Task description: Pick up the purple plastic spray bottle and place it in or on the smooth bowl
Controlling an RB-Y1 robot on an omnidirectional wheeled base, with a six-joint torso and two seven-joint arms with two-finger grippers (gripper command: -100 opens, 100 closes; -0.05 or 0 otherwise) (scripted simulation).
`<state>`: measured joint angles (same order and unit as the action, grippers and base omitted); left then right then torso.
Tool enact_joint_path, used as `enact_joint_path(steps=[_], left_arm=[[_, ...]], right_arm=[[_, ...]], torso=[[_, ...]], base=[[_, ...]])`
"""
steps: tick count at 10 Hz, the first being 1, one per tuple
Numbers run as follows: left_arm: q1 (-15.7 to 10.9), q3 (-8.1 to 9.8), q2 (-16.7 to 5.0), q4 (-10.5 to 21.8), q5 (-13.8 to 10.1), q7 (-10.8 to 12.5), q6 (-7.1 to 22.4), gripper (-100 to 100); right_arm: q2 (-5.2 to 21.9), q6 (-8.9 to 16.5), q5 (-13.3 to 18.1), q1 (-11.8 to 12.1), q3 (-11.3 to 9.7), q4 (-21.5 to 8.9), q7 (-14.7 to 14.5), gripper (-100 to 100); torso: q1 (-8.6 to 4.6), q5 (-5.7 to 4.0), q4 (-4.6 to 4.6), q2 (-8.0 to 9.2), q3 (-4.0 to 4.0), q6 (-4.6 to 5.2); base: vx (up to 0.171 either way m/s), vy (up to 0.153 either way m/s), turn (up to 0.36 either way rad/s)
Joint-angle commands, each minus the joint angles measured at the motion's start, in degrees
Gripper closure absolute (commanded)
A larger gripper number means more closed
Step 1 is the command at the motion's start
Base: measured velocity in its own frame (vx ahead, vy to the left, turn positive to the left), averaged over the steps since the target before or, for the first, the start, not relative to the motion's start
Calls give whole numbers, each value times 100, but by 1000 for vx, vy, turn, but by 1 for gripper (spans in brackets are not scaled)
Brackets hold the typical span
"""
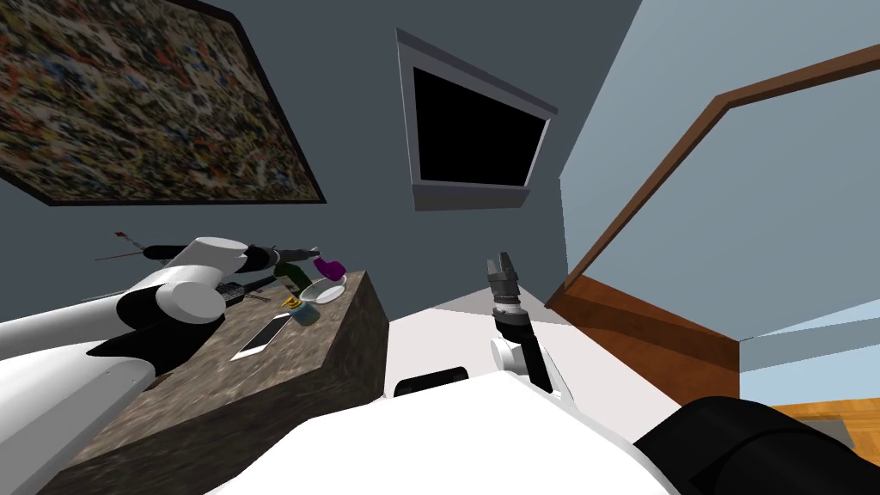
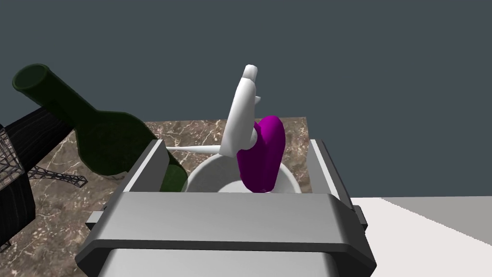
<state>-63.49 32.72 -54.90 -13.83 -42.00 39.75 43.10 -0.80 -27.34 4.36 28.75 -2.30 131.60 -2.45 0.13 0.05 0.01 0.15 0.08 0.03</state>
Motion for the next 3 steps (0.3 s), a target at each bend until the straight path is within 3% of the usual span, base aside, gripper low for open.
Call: enact_joint_path(steps=[1, 3], left_arm=[[0, 0, 0, 0, 0, 0, 0, 0], [0, 0, 0, 0, 0, 0, 0, 0]], right_arm=[[0, 0, 0, 0, 0, 0, 0, 0], [0, 0, 0, 0, 0, 0, 0, 0]], torso=[[0, 0, 0, 0, 0, 0], [1, 0, 0, 0, 0, 0]], base=[[0, 0, 0], [0, 0, 0]])
